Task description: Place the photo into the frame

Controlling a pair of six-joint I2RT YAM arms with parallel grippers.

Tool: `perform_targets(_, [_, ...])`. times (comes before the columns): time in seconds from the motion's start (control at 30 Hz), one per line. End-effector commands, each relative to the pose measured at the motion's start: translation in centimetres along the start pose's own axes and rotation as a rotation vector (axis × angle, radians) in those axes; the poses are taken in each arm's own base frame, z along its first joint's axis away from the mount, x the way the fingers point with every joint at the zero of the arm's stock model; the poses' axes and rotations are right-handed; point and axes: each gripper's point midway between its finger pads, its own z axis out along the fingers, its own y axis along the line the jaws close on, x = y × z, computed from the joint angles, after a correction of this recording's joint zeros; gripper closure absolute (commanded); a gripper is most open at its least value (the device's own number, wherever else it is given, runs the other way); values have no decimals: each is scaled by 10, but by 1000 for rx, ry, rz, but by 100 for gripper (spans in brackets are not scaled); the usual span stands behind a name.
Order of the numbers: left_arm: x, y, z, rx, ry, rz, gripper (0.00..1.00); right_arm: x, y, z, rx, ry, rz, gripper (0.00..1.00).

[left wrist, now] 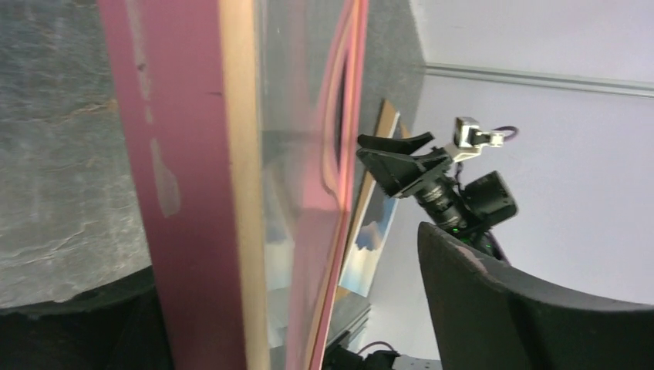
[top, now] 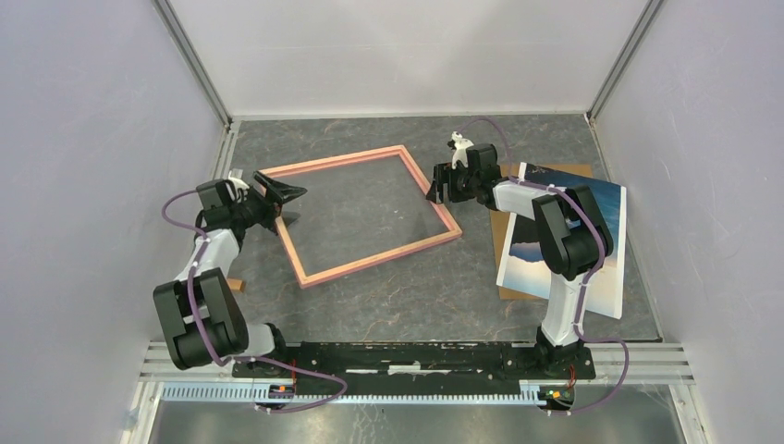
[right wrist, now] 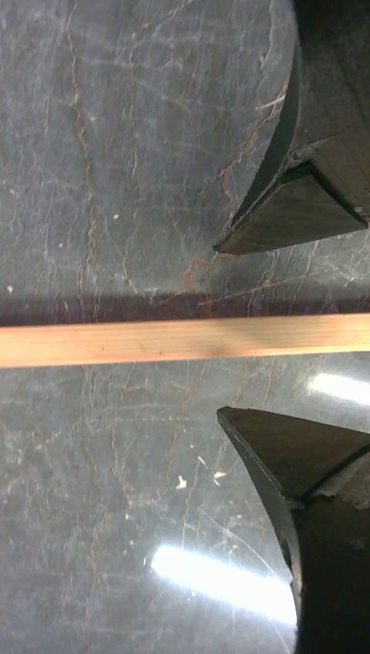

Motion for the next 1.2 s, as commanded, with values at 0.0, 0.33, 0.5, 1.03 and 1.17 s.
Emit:
perform_targets(0.0, [4,32,3,-186,23,61,6,-11,-12,-4,75,-22,-38,23])
perform_targets(0.33, [7,99,-6,-536,31,29,0,-2,-15,-4,90,-17,-39,36])
perform_targets(0.5, [13,80,2,-413,70,33,0,-2,-14,-5,84,-16,-42,36])
perform_targets(1.03, [16,29,-6,-243,67,146,5,22,-12,-22,84,14,-33,34])
perform_targets(1.17, [17,30,-5,-272,60,171,5,26,-13,-24,92,12,-32,36])
